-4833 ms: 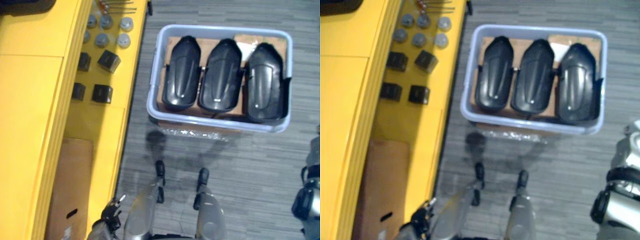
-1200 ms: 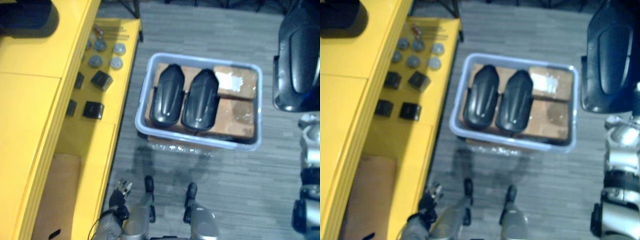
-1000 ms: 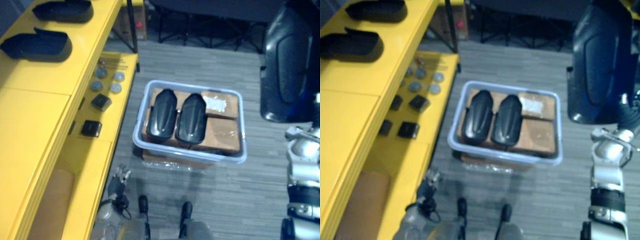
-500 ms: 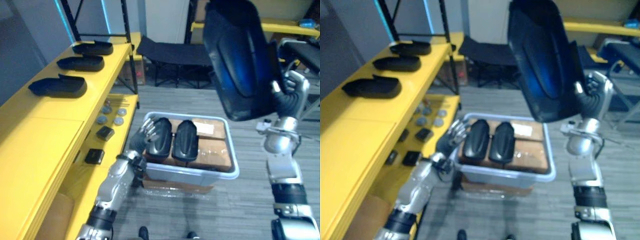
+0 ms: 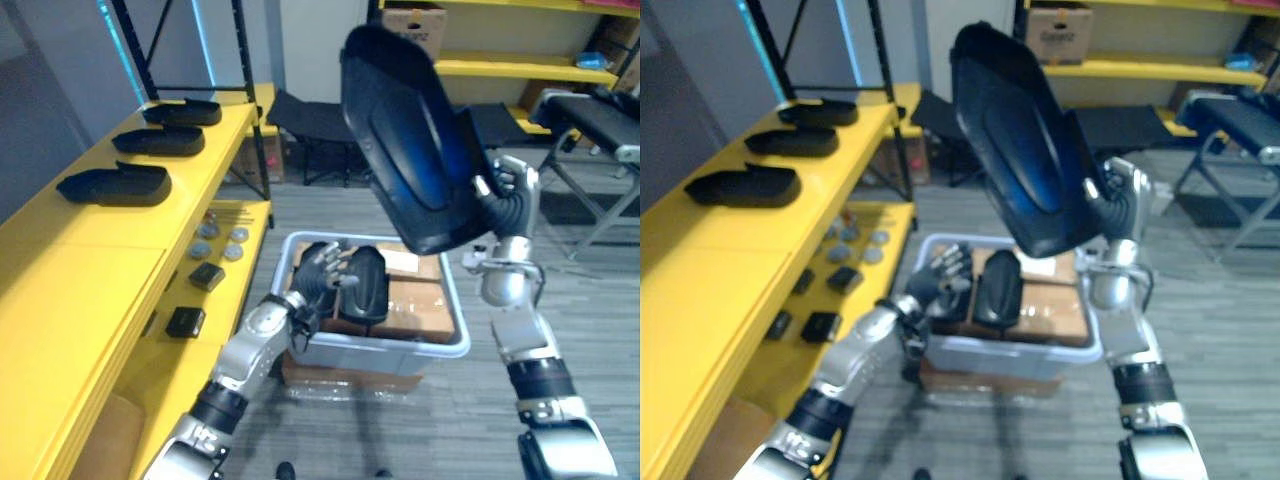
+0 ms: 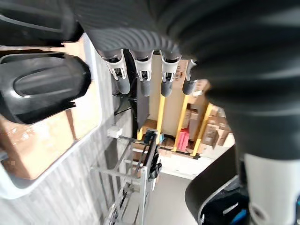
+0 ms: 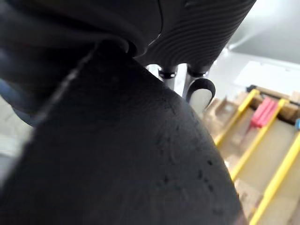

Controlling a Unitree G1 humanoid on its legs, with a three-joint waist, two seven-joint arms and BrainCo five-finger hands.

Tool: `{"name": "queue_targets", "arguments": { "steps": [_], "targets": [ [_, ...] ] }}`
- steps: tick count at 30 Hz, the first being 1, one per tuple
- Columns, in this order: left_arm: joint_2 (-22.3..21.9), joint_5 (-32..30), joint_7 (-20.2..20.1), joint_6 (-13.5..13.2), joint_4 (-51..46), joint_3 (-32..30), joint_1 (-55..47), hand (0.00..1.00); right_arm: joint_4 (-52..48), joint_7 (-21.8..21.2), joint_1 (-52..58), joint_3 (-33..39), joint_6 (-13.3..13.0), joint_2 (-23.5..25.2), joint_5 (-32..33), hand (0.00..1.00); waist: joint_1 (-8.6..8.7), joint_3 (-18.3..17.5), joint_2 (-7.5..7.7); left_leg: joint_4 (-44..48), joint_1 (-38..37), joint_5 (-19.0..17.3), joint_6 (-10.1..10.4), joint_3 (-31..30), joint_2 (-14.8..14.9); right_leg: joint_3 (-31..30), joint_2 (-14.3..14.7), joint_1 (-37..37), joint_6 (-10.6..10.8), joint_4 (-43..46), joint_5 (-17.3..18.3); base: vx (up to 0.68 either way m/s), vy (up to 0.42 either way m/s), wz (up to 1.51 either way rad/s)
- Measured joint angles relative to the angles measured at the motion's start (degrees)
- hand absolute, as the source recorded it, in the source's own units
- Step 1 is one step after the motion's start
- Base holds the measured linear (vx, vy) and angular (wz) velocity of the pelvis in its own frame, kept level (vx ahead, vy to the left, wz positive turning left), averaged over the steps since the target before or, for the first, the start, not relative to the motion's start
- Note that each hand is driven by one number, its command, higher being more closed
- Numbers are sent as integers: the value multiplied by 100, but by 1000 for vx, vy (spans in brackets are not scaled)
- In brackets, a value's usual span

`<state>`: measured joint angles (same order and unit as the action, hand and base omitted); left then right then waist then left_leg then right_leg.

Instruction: Walk over and take plastic housings, then place them on the shelf

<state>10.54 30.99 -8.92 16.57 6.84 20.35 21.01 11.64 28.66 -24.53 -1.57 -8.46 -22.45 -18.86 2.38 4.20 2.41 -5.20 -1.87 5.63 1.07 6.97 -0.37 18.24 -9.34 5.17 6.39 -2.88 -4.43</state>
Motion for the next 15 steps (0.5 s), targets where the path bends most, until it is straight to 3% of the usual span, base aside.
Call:
{"name": "queue_targets", "arguments": {
  "steps": [7,12,15],
  "targets": [
    [-120,548,-84,361,421,357,310,0,268,5,-76,-381,-46,326,3,100,-3,-57,89,1,0,7,6,6,52,-66,58,-3,-36,-18,-30,-1,-2,0],
    [-241,1147,-7,359,577,450,479,0,293,5,-77,-642,-48,511,5,100,1,-57,89,0,-1,9,15,28,78,-91,82,-13,-56,-29,-40,-29,-8,-3],
    [-331,1175,72,355,631,541,539,0,358,4,-77,-768,-50,615,4,100,-1,-57,89,0,-1,9,24,53,80,-106,84,-15,-64,-51,-38,-33,1,-3]
  ]
}}
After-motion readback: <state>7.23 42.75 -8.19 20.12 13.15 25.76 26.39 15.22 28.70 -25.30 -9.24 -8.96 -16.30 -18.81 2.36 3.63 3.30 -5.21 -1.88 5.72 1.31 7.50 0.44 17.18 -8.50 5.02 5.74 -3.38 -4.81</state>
